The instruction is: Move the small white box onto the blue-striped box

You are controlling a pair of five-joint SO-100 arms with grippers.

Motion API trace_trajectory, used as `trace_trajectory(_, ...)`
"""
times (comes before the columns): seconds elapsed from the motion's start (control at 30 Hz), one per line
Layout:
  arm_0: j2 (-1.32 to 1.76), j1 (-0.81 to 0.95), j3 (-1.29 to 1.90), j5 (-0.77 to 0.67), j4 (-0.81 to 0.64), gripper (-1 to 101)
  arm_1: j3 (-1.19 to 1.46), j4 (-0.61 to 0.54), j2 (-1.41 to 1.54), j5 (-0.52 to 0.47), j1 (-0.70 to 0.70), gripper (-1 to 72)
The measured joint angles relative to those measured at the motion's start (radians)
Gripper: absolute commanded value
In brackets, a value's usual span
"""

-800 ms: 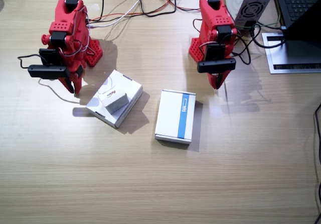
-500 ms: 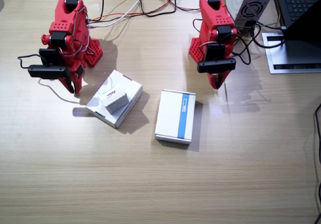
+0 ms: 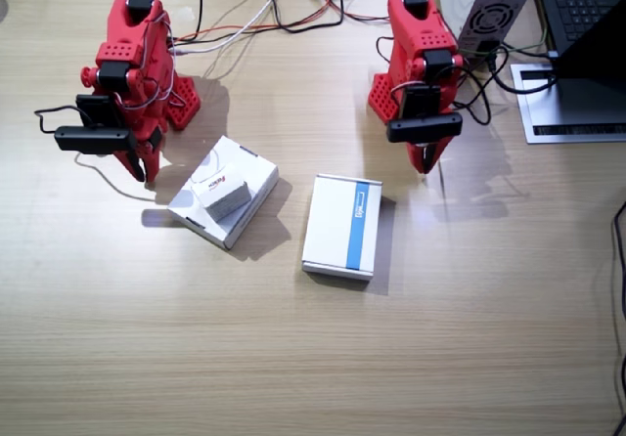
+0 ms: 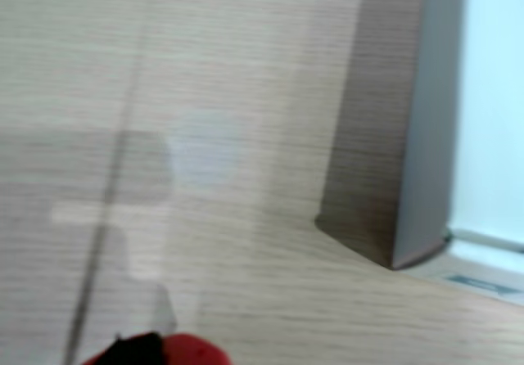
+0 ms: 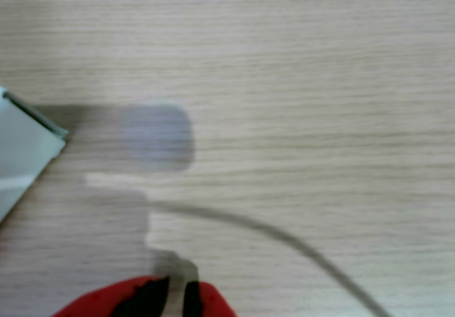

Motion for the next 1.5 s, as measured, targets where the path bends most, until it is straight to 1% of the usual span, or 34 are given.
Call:
trace_trajectory(0.13, 0.000, -0.015, 0.000, 0.081, 0.000, 0, 0.000, 0.000, 0.000, 0.000, 0.000, 4.2)
trace_trajectory(0.27, 0.000, -0.005, 0.000, 0.115, 0.002, 0, 0.000, 0.000, 0.000, 0.000, 0.000, 4.2)
trace_trajectory(0.37, 0.000, 0.144, 0.000, 0.069, 0.015, 0, 0.000, 0.000, 0.000, 0.000, 0.000, 4.2)
trace_trajectory(0.4, 0.000, 0.199, -0.006, 0.035, 0.018, 0, 0.000, 0.000, 0.000, 0.000, 0.000, 4.2)
trace_trajectory(0.47, 0.000, 0.287, -0.054, -0.089, 0.048, 0, 0.000, 0.000, 0.000, 0.000, 0.000, 4.2)
trace_trajectory(0.53, 0.000, 0.367, -0.169, -0.170, 0.063, 0, 0.000, 0.000, 0.000, 0.000, 0.000, 4.2)
trace_trajectory(0.6, 0.000, 0.360, -0.302, -0.247, 0.054, 0, 0.000, 0.000, 0.000, 0.000, 0.000, 4.2)
trace_trajectory(0.67, -0.121, 0.360, -0.446, -0.308, 0.005, 0, 0.000, 0.000, 0.000, 0.000, 0.000, 4.2)
trace_trajectory(0.73, -0.241, 0.370, -0.574, -0.399, -0.029, 0, 0.000, 0.000, 0.000, 0.000, 0.000, 4.2)
trace_trajectory(0.77, -0.279, 0.396, -0.644, -0.454, -0.034, 0, 0.000, 0.000, 0.000, 0.000, 0.000, 4.2)
trace_trajectory(0.87, -0.362, 0.482, -0.808, -0.561, -0.037, 2, 0.000, 0.000, 0.000, 0.000, 0.000, 4.2)
trace_trajectory(0.9, -0.414, 0.495, -0.868, -0.609, -0.034, 4, 0.000, 0.000, 0.000, 0.000, 0.000, 4.2)
trace_trajectory(1.03, -0.689, 0.541, -1.111, -0.884, -0.034, 4, 0.000, 0.000, 0.000, 0.000, 0.000, 4.2)
trace_trajectory(1.07, -0.733, 0.566, -1.154, -0.930, -0.034, 4, 0.000, 0.000, 0.000, 0.000, 0.000, 4.2)
trace_trajectory(1.1, -0.773, 0.594, -1.189, -0.971, -0.034, 9, 0.000, 0.000, 0.000, 0.000, 0.000, 4.2)
trace_trajectory(1.17, -0.867, 0.664, -1.279, -1.042, -0.017, 23, 0.000, 0.000, 0.000, 0.000, 0.000, 4.2)
trace_trajectory(1.2, -0.919, 0.676, -1.322, -1.097, -0.003, 33, 0.000, 0.000, 0.000, 0.000, 0.000, 4.2)
trace_trajectory(1.23, -0.974, 0.693, -1.361, -1.167, 0.005, 44, 0.000, 0.000, 0.000, 0.000, 0.000, 4.2)
trace_trajectory(1.3, -1.023, 0.710, -1.373, -1.331, -0.011, 55, 0.000, 0.000, 0.000, 0.000, 0.000, 4.2)
trace_trajectory(1.33, -1.025, 0.742, -1.373, -1.414, -0.026, 57, 0.000, 0.000, 0.000, 0.000, 0.000, 4.2)
trace_trajectory(1.43, -1.049, 0.807, -1.364, -1.523, -0.067, 61, 0.000, 0.000, 0.000, 0.000, 0.000, 4.2)
trace_trajectory(1.5, -1.100, 0.831, -1.358, -1.614, -0.091, 62, 0.000, 0.000, 0.000, 0.000, 0.000, 4.2)
